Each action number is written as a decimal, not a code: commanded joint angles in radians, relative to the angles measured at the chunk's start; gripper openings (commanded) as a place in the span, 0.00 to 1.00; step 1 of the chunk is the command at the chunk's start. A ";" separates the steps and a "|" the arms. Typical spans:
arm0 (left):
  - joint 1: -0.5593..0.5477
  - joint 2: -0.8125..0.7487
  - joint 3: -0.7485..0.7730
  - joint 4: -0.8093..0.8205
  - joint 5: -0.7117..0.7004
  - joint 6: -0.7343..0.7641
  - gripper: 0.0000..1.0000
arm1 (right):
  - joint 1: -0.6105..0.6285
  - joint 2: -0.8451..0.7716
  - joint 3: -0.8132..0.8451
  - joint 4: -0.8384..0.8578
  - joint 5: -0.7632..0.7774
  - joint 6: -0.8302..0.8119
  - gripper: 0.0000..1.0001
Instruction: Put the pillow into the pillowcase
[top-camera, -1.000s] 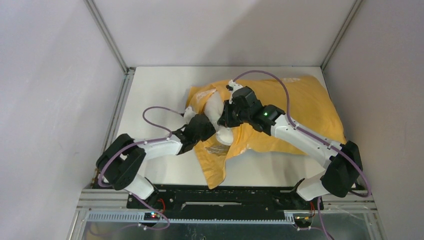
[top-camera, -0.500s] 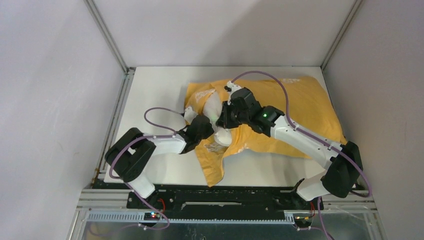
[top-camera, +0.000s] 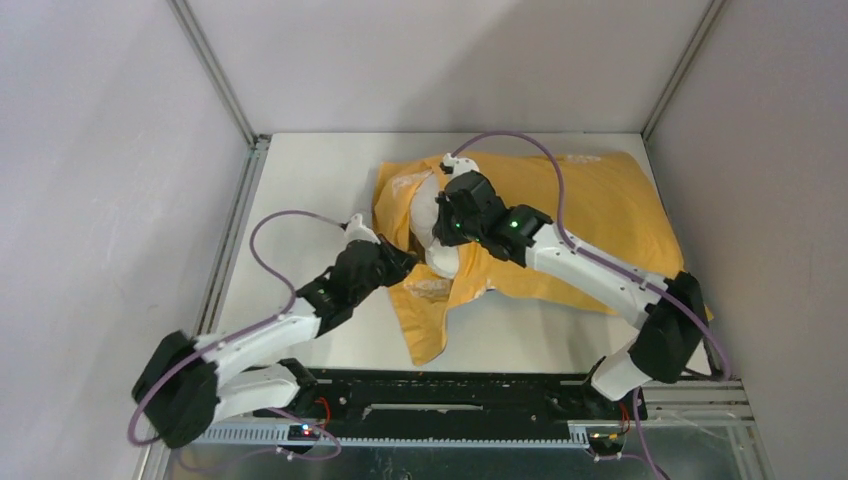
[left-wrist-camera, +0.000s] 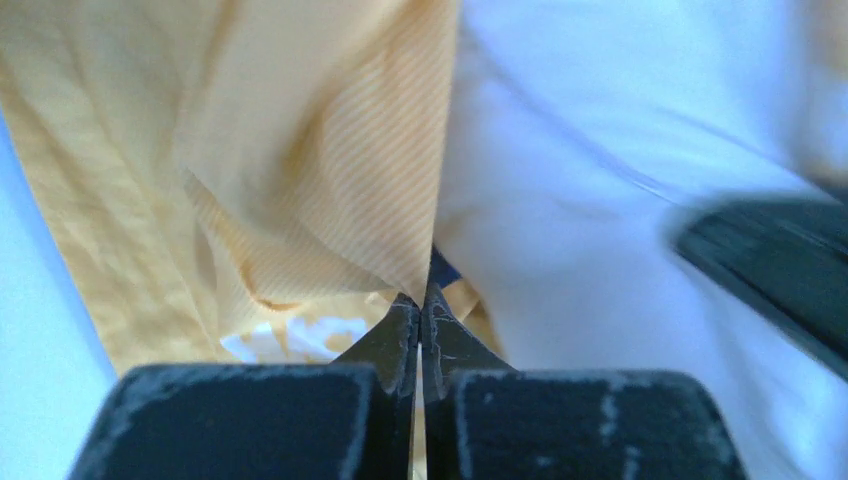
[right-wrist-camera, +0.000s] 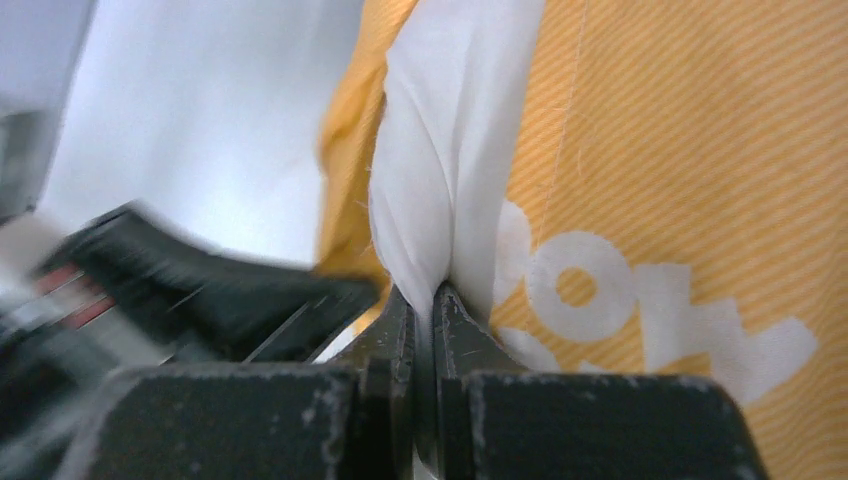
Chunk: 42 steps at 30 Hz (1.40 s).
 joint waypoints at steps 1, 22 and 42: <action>-0.006 -0.221 -0.012 -0.182 0.153 0.143 0.00 | 0.007 0.103 0.079 0.099 0.182 -0.037 0.00; 0.119 -0.392 0.136 -0.399 0.303 0.172 0.00 | 0.051 0.119 0.063 0.143 -0.037 0.028 0.61; 0.198 -0.275 0.574 -0.542 0.406 0.265 0.00 | 0.075 0.204 -0.026 0.084 0.097 0.016 0.38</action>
